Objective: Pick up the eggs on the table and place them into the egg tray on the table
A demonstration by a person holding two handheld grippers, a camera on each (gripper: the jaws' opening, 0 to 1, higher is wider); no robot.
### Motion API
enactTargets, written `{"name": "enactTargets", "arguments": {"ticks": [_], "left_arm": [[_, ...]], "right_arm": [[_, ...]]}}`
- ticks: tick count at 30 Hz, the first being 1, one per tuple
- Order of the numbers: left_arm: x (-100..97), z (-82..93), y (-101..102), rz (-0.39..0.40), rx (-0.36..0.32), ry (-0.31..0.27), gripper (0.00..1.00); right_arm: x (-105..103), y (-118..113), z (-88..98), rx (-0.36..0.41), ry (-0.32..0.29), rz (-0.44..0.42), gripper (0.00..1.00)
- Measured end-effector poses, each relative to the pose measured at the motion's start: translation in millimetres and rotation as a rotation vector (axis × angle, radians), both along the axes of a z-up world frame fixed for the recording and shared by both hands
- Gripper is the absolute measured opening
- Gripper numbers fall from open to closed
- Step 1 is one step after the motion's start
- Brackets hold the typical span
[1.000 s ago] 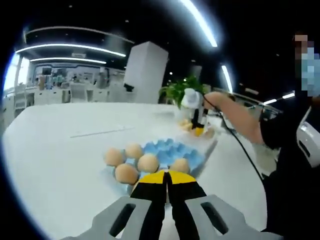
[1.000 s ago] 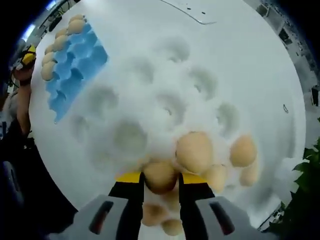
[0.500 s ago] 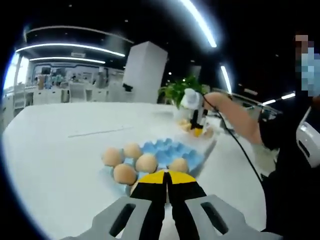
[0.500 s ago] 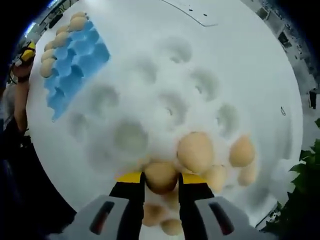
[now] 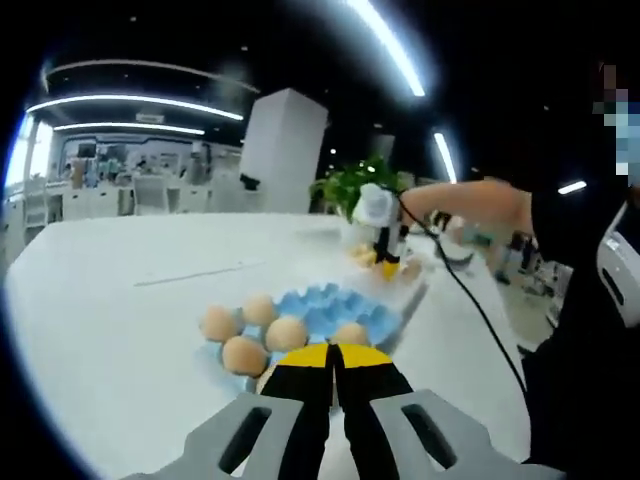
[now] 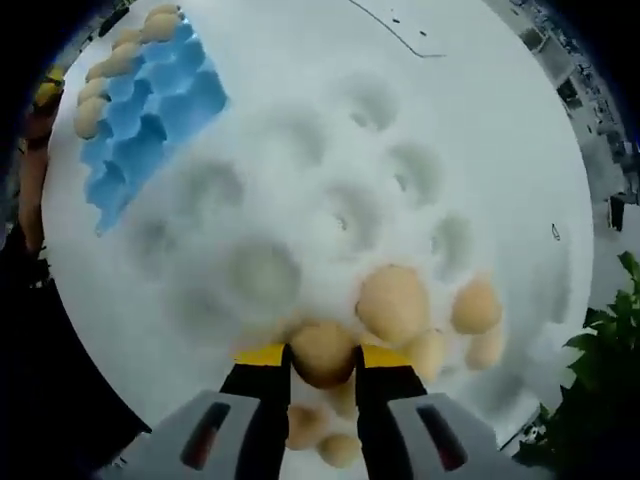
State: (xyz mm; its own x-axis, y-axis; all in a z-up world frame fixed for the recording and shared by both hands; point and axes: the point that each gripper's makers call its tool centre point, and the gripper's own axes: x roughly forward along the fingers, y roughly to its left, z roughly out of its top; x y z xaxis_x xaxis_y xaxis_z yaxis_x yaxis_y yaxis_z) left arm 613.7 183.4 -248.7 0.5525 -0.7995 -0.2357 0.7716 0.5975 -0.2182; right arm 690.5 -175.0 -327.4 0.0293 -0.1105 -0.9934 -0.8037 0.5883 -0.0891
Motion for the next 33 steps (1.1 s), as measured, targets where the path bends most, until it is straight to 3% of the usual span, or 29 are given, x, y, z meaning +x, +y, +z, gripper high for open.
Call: {"name": "enactTargets", "arguments": {"ticks": [8, 10, 12, 15, 16, 24, 30, 33], "left_arm": [[4.6, -1.6, 5, 0.019, -0.021, 0.009, 0.0], [4.8, -1.3, 4, 0.019, -0.025, 0.012, 0.0], [4.6, -0.5, 3, 0.019, -0.018, 0.007, 0.0], [4.0, -1.1, 1, 0.014, -0.01, 0.003, 0.0], [4.0, -2.3, -1, 0.011, -0.006, 0.006, 0.0], [4.5, -5.4, -2, 0.006, 0.001, 0.015, 0.0], [4.9, -4.3, -1, 0.009, -0.01, 0.017, 0.0], [4.9, -5.1, -2, 0.006, -0.007, 0.019, 0.0]], "right_arm": [[5, 1, 19.2, 0.137, -0.116, 0.003, 0.25], [19, 3, 29.6, 0.17, -0.177, 0.024, 0.25], [23, 2, 36.9, 0.181, -0.193, 0.013, 0.25], [27, 10, 49.7, 0.212, -0.193, 0.016, 0.25], [22, 13, 53.8, 0.224, -0.153, 0.004, 0.25], [33, 38, 77.6, 0.305, -0.172, 0.034, 0.25], [20, 66, 80.8, 0.336, -0.17, 0.074, 0.25], [2, 82, 77.5, 0.349, -0.16, 0.097, 0.25]]}}
